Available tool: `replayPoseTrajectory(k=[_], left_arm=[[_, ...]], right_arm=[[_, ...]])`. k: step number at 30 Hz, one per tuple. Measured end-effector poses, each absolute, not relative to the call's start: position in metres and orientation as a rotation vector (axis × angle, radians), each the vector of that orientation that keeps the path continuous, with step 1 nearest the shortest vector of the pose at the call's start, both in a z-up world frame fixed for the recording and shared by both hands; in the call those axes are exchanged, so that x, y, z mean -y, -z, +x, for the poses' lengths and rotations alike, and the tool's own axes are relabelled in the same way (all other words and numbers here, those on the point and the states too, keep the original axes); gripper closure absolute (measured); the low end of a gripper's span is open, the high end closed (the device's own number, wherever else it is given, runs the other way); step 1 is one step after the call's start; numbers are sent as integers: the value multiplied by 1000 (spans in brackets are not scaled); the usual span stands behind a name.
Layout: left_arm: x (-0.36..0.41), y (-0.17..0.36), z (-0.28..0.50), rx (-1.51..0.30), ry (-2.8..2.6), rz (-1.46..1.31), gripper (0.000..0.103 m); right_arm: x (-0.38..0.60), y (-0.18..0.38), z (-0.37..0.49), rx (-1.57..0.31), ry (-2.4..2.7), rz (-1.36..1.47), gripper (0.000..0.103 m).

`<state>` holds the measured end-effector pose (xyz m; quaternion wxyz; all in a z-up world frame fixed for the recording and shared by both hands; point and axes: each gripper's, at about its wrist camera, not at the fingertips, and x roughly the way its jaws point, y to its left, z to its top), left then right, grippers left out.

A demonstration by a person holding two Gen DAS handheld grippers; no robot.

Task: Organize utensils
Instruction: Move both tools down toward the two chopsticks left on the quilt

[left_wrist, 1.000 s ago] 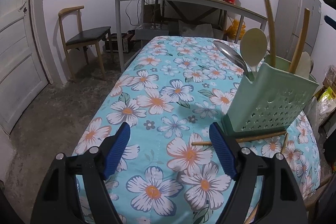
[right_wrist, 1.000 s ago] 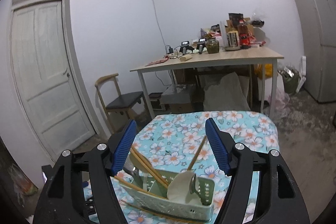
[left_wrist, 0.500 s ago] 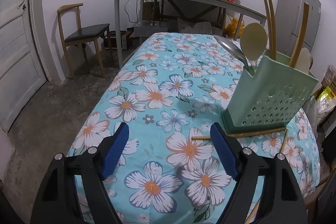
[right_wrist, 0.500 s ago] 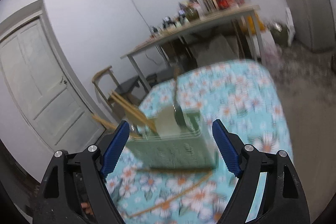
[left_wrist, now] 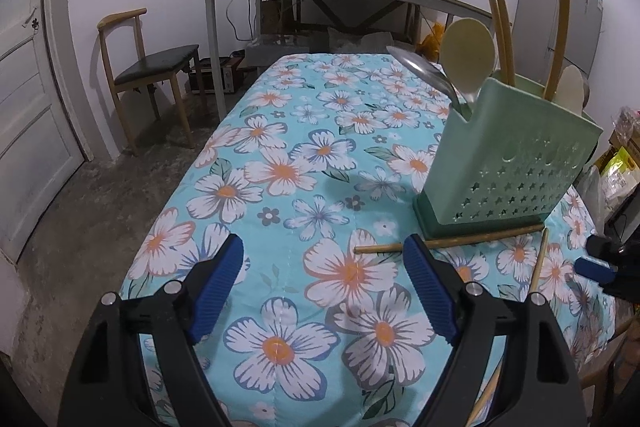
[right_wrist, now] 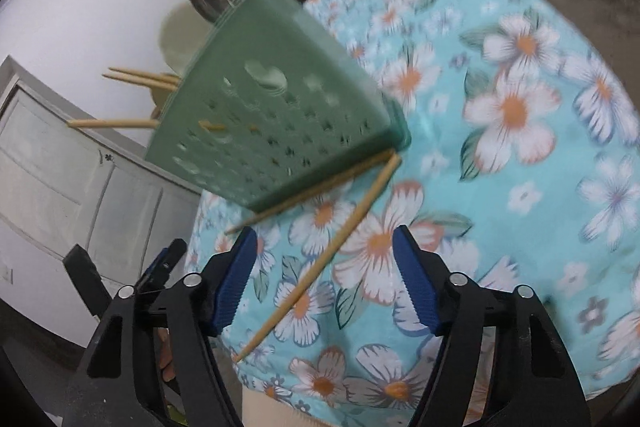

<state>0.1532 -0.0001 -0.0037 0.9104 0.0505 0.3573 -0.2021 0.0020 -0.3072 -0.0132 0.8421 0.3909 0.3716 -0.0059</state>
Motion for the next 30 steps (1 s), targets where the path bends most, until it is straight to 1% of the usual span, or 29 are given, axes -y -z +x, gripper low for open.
replayPoseTrajectory(k=[6,13,15,17,19,22,27,30], left_arm=[[2,7,152,-740,421,121,23],[15,13,147,-651,574,169,23],[21,17,147,-629,648,216,28],[27,22,147,-616,713,280,35],[33,25,147,-600,771,362,37],[44,32,148,-597,847,479,37],[59,36,156,-585,900,578,38],[71,43,163,-607,931,639,41]], right_arm=[[302,30,12,-817,16,873,42],[301,40,16,-822,8,883,42],[302,41,16,-824,4,880,42],[304,41,14,-825,-1,882,42],[308,43,12,-824,-5,888,43],[311,45,12,-820,-14,897,43],[314,48,13,-821,-19,887,43],[316,50,13,-820,-24,895,43]])
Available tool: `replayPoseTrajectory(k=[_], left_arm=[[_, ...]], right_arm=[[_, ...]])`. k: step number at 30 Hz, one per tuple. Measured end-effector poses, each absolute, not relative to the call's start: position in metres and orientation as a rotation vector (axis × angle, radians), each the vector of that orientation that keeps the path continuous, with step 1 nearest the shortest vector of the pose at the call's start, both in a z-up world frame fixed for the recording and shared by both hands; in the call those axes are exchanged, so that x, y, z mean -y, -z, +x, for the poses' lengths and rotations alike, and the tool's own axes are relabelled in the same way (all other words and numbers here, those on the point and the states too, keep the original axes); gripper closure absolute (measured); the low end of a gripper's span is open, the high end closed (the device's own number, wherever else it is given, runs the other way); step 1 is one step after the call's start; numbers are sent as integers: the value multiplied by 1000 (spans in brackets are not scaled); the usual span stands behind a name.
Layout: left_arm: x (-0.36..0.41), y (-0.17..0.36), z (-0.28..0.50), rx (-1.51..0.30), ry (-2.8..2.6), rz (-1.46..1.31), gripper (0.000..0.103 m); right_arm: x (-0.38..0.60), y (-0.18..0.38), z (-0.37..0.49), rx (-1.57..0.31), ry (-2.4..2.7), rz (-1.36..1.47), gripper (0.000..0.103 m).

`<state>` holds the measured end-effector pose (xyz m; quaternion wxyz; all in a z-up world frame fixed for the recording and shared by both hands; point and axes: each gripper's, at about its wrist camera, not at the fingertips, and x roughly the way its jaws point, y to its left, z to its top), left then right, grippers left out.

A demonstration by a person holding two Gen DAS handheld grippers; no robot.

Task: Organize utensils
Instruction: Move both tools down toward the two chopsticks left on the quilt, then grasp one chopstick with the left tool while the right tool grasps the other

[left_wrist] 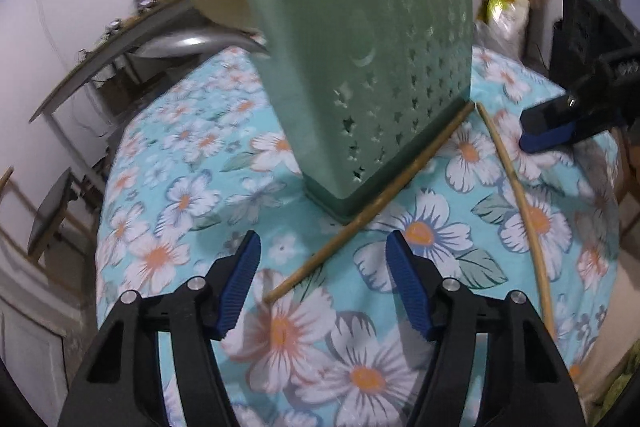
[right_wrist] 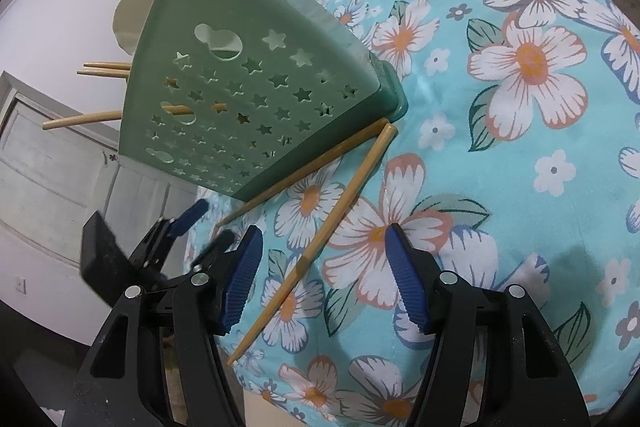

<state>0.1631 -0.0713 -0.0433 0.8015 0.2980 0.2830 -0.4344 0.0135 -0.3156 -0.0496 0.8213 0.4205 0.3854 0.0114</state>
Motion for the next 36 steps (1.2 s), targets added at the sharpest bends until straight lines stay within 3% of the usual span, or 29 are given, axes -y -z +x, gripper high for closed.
replayPoseTrajectory(k=[4,6,8,10,21,36], left_arm=[[84,51,177,-654,940,668,44],[87,51,180,-693,963,650,54],[88,51,179,-723,986,637,71],[88,51,175,-745,1001,635,79],[80,44,140,-857,1006,594,87],[52,45,121,-906,926,431,88]], right_arm=[[317,52,13,-817,-27,889,43],[316,53,13,-816,-28,888,43],[316,54,13,-814,-29,889,43],[317,54,12,-813,-30,890,43],[314,52,14,-817,-13,891,45],[280,53,51,-847,143,698,83]])
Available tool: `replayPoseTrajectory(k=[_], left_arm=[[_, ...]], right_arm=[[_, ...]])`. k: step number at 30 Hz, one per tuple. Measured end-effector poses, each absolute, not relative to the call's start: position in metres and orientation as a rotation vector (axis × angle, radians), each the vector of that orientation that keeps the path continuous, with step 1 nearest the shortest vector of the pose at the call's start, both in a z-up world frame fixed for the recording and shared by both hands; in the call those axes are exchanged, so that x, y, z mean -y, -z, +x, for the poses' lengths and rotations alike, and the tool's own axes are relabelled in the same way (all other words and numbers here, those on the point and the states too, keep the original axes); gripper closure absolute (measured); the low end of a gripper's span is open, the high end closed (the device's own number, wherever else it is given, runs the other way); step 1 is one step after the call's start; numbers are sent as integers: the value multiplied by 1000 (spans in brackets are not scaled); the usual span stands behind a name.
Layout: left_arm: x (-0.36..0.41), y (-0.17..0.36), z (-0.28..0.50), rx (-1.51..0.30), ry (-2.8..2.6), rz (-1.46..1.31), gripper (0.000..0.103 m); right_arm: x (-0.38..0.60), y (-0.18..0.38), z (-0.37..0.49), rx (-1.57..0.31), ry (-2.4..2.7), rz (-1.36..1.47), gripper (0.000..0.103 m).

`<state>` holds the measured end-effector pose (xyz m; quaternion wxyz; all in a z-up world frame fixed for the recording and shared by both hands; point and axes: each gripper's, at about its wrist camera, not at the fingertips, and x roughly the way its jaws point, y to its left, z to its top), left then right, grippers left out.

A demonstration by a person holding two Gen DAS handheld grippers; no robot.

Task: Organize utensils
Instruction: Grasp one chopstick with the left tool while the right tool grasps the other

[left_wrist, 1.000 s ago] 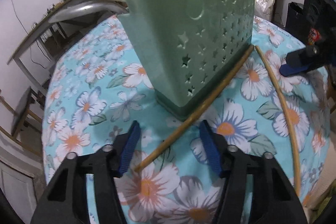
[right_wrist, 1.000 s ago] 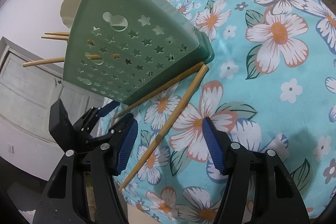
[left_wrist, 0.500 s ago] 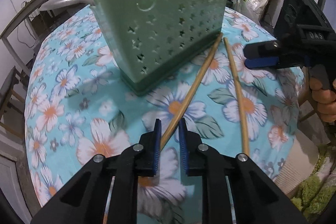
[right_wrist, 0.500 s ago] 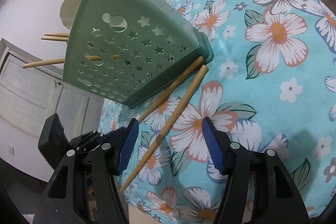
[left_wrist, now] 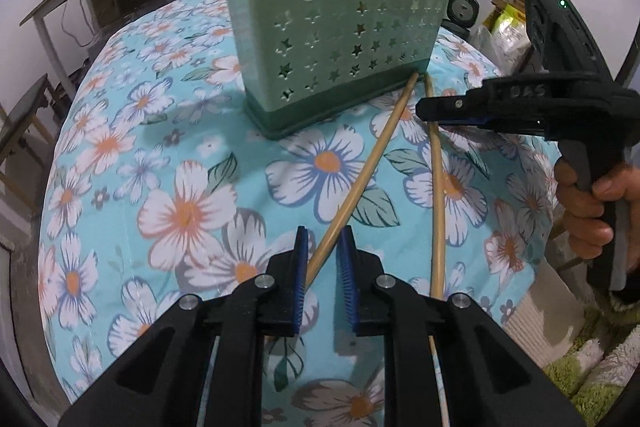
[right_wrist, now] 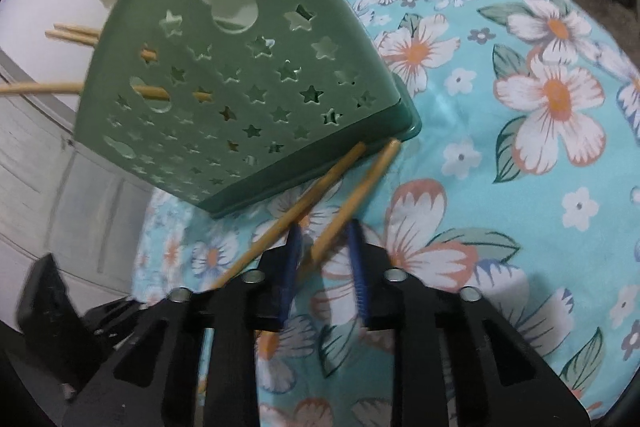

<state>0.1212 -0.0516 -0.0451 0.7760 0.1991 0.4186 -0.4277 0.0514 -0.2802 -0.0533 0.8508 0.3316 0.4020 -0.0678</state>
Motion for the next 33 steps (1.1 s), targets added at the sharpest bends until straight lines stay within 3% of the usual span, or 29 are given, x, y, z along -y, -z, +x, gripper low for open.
replayPoseTrajectory(k=[15,25,33], left_arm=[[41,45,109,-1021,956,230,90],[55,46,88,-1106,1068,158,90],[85,34,94,-1057,1075,259,85]], right_arm=[[287,53,37,-914,125,541,96],[294,53,30,-909,108,555,96],[309,51,19,-897,89,577,96]])
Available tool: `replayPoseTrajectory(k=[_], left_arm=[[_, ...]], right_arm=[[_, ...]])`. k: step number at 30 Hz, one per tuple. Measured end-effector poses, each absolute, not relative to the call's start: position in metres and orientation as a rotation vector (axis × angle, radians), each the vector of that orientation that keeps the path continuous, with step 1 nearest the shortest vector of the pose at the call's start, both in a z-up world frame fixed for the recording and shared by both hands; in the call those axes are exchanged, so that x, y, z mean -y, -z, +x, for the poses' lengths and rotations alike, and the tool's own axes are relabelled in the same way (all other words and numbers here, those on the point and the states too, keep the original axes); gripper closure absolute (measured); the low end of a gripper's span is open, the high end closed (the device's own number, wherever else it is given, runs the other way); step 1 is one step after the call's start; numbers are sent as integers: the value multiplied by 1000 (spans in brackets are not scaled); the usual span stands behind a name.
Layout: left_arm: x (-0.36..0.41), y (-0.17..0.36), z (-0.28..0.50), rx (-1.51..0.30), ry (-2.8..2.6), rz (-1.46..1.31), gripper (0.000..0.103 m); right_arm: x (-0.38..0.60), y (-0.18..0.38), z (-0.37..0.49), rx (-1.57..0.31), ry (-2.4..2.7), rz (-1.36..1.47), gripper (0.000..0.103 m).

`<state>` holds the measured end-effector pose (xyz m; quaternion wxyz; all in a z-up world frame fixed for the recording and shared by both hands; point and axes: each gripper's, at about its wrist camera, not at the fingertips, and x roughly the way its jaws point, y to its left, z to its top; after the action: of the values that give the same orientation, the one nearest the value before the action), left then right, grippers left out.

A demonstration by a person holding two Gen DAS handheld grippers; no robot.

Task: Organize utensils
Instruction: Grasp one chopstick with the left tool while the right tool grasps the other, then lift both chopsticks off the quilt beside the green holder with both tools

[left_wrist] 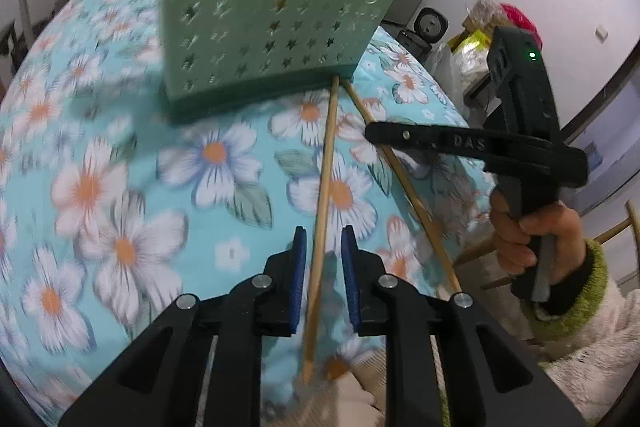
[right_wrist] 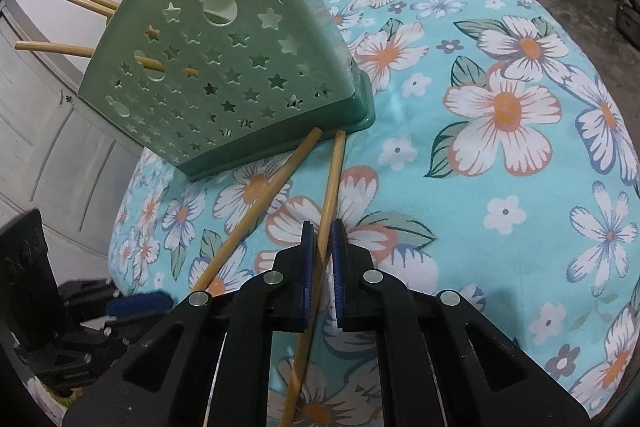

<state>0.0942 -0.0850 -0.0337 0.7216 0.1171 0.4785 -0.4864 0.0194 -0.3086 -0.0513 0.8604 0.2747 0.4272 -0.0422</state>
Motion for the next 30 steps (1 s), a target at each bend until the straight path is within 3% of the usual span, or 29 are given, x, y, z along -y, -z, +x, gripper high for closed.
replayPoseTrajectory(k=[12,14,16,30], left_arm=[[155,44,120,-1032,1057,435,85],[160,45,122,-1023,1046,437,89],[161,45,122,-1010,1031,435,95],[118,44,108,-1015,908,264,98]], right_arm=[[324,51,6,-881,70,609,97],[325,52,5,-877,65,612,97],[327,52,4,-876,61,615,97],[324,47,1,-880,51,599,97]])
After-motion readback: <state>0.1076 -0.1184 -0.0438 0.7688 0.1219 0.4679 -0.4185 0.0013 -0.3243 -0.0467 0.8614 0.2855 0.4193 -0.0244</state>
